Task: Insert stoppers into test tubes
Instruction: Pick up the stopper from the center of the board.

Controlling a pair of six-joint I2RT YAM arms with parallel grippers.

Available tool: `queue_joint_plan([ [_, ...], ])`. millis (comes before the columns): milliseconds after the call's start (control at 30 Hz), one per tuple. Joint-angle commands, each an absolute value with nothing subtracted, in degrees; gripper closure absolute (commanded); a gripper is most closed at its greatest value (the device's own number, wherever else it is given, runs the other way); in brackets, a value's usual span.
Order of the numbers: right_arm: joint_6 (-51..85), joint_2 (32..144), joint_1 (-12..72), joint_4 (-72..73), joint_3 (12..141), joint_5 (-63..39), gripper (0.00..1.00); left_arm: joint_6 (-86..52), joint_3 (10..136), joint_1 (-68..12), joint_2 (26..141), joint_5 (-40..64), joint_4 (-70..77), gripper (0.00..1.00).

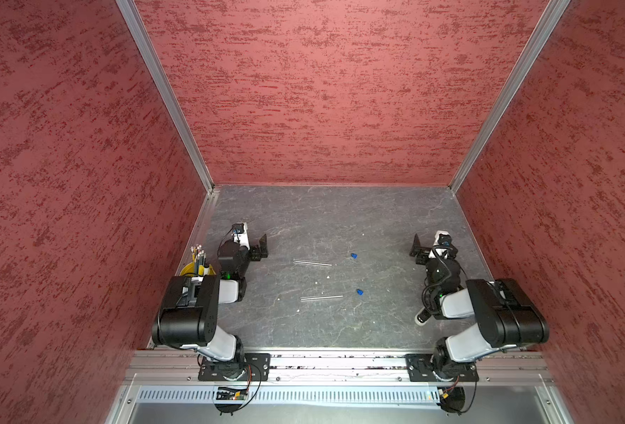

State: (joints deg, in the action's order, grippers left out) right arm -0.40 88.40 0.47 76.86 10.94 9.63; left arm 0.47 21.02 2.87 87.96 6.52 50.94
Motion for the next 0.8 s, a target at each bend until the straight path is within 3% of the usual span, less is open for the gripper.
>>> queue_joint_plan([
  [0, 0.76, 88.29, 0.01, 77.6, 11.64, 9.36, 0.01, 0.96, 21.84, 2.65, 87.78, 6.24, 50.7, 0.01],
  [767, 0.76, 88.3, 0.07, 77.41, 11.62, 9.07, 0.01, 0.31, 21.97, 3.52, 87.72, 7.93, 50.53, 0.01],
])
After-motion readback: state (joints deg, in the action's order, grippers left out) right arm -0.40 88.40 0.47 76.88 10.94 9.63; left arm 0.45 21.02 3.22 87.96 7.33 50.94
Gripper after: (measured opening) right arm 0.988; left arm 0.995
